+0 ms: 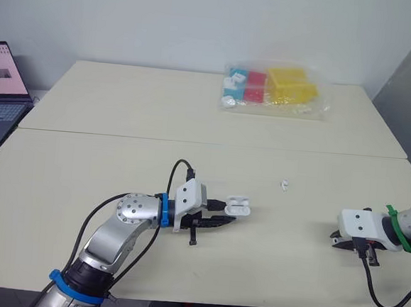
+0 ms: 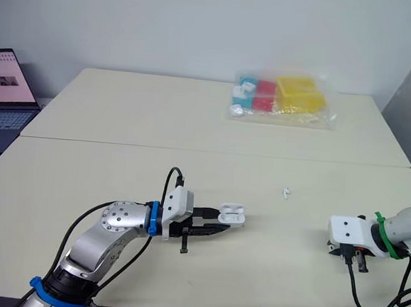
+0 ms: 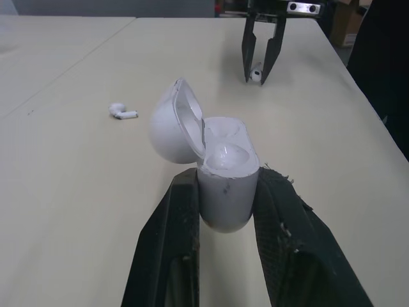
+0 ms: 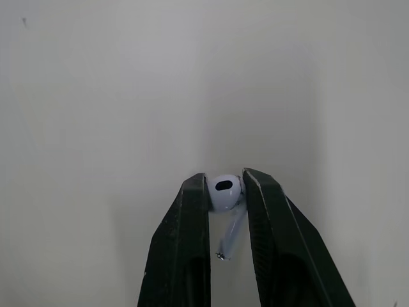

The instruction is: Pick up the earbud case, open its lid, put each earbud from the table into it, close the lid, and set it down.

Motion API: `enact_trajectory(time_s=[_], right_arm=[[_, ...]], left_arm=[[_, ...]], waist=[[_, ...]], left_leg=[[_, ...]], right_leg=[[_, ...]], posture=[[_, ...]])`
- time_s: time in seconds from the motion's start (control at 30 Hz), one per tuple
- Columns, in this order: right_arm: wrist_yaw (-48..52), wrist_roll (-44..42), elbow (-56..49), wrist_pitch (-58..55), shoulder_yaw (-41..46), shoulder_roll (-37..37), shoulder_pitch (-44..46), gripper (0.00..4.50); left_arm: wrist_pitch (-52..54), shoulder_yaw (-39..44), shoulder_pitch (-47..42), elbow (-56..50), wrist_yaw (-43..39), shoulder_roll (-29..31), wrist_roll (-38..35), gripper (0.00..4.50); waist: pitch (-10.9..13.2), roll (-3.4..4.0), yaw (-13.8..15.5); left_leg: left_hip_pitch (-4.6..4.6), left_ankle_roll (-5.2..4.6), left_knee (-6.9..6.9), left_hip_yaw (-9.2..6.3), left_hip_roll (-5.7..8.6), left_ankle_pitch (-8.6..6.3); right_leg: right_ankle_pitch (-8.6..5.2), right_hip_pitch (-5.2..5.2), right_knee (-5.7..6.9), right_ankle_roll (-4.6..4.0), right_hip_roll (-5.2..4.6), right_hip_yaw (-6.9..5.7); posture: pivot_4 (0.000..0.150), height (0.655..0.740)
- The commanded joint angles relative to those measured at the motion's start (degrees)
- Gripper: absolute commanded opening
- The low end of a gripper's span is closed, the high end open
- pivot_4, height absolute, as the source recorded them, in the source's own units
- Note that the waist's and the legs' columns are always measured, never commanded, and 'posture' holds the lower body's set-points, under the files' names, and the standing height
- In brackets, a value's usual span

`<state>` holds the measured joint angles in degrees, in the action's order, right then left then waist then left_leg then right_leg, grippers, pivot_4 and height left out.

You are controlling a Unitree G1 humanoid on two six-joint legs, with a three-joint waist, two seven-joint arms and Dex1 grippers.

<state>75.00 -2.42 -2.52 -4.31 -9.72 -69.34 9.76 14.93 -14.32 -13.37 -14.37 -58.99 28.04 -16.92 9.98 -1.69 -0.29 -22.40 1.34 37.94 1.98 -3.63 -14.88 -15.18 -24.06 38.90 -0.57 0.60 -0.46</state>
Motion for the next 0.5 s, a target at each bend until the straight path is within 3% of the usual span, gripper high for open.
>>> enact_trajectory(time_s=[0.03, 0.17, 0.2, 0.43, 0.5], right_arm=[[1.1, 0.7, 0.1, 0.3, 0.3, 0.3, 0.9, 0.41], [2.4, 1.1, -0.4, -0.6, -0.4, 0.4, 1.1, 0.41], [2.7, 0.9, -0.7, -1.2, -0.3, 0.4, 1.0, 1.12], [2.7, -1.1, -3.8, -4.1, 2.8, -0.1, 1.8, 3.45], [3.5, -3.0, -6.0, -6.3, 4.8, -1.4, 1.0, 3.47]], left_arm=[[0.8, 0.8, 0.5, -3.7, 0.7, 0.5, -1.4, 0.80], [2.0, 0.4, 0.8, -5.1, 1.2, 0.7, -1.6, 0.80], [2.2, 0.3, 0.8, -5.3, 1.3, 0.7, -1.7, 0.80], [2.9, 0.0, 0.1, -5.1, 1.5, 0.5, -1.6, 0.80], [3.1, -0.1, -0.1, -5.1, 1.6, 0.4, -1.5, 0.80]], waist=[[0.0, 0.00, 0.1], [0.0, 0.00, 0.1], [0.0, 0.00, 0.1], [0.0, 0.01, 0.2], [0.0, 0.05, 0.2]], left_leg=[[0.00, 0.00, 0.01, 0.00, 0.00, 0.00], [0.01, 0.00, 0.01, -0.01, 0.01, 0.00], [0.02, 0.00, 0.02, 0.00, 0.01, 0.00], [0.03, 0.00, 0.02, 0.00, 0.00, 0.00], [0.02, 0.00, 0.01, -0.01, 0.01, 0.00]], right_leg=[[0.00, 0.00, 0.00, 0.00, -0.01, 0.01], [0.00, 0.01, 0.00, 0.00, -0.04, 0.02], [0.00, 0.02, 0.01, 0.00, -0.04, 0.01], [0.00, 0.02, 0.03, 0.00, -0.03, 0.00], [0.00, 0.01, 0.04, 0.00, -0.03, 0.01]], posture=[[0.150, 0.7400], [0.150, 0.7400], [0.150, 0.7400], [0.150, 0.7400], [0.150, 0.7400]])
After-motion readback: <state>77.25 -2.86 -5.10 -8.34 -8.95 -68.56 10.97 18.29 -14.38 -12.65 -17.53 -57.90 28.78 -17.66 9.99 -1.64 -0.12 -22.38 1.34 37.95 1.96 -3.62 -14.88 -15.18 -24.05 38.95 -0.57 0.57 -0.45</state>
